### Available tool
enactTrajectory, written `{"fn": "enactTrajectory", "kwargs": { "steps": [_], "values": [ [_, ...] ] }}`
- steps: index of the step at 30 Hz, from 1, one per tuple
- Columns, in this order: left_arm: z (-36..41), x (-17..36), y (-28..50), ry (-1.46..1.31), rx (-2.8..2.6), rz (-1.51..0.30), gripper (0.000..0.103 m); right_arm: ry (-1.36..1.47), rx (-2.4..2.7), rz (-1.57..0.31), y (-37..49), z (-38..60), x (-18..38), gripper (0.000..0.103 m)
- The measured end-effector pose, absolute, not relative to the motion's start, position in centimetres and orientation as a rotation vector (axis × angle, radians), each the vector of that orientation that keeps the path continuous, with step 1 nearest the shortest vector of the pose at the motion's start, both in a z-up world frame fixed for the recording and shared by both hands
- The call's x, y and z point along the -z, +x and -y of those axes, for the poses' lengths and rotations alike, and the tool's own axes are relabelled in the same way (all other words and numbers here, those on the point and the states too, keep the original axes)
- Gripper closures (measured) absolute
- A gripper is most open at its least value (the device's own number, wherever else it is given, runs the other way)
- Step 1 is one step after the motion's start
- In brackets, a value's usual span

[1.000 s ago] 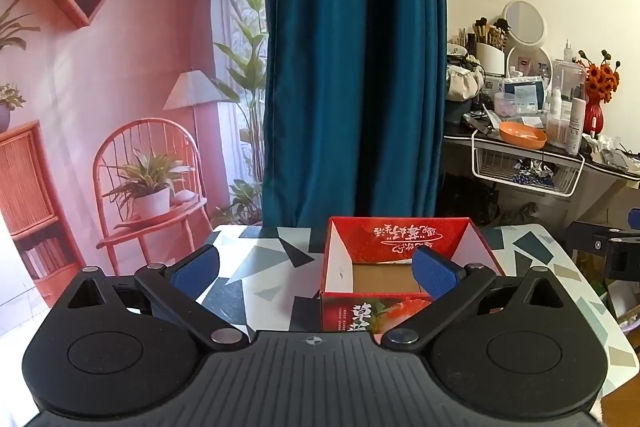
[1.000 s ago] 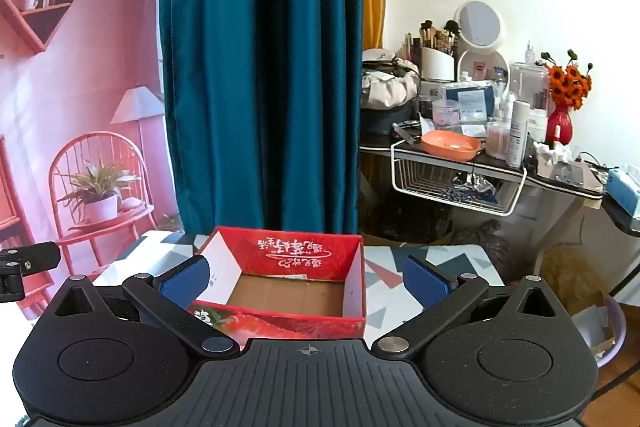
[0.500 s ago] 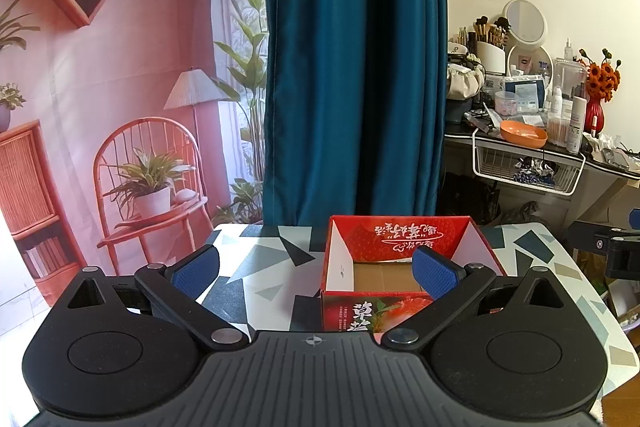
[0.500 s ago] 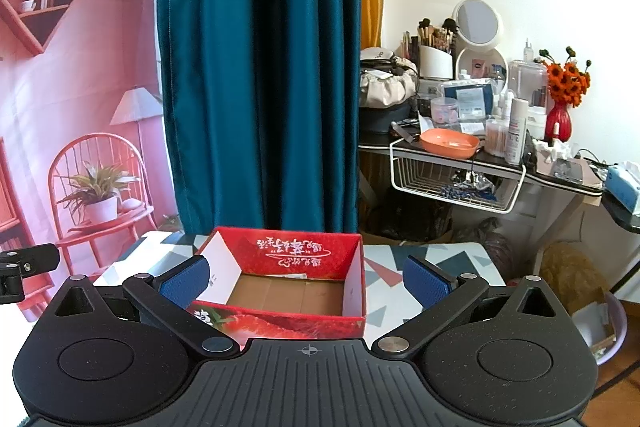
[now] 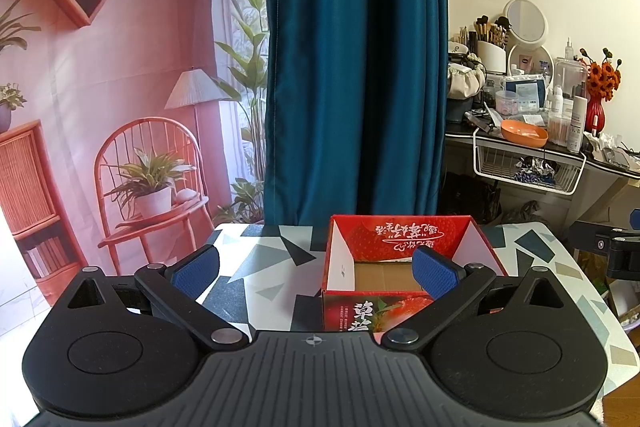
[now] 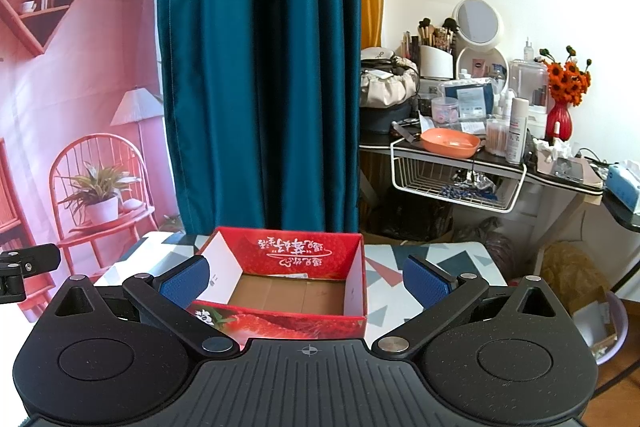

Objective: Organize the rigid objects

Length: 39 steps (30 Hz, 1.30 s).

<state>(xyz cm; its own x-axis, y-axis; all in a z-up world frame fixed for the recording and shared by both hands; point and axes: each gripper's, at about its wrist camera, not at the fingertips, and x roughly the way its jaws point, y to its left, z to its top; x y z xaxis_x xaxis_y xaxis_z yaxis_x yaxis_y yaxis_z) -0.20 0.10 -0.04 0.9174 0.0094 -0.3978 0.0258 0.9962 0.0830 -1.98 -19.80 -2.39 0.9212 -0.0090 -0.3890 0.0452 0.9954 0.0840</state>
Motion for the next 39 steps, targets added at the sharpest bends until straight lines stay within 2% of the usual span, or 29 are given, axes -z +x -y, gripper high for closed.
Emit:
{"fn": "enactTrajectory", "kwargs": {
  "steps": [39],
  "values": [
    [-0.07,-0.34,-0.37,0.093,-0.001,-0.405,0.0,0.093,0.028,-0.391,-2.11,19.74,2.45,0.0]
  ]
}}
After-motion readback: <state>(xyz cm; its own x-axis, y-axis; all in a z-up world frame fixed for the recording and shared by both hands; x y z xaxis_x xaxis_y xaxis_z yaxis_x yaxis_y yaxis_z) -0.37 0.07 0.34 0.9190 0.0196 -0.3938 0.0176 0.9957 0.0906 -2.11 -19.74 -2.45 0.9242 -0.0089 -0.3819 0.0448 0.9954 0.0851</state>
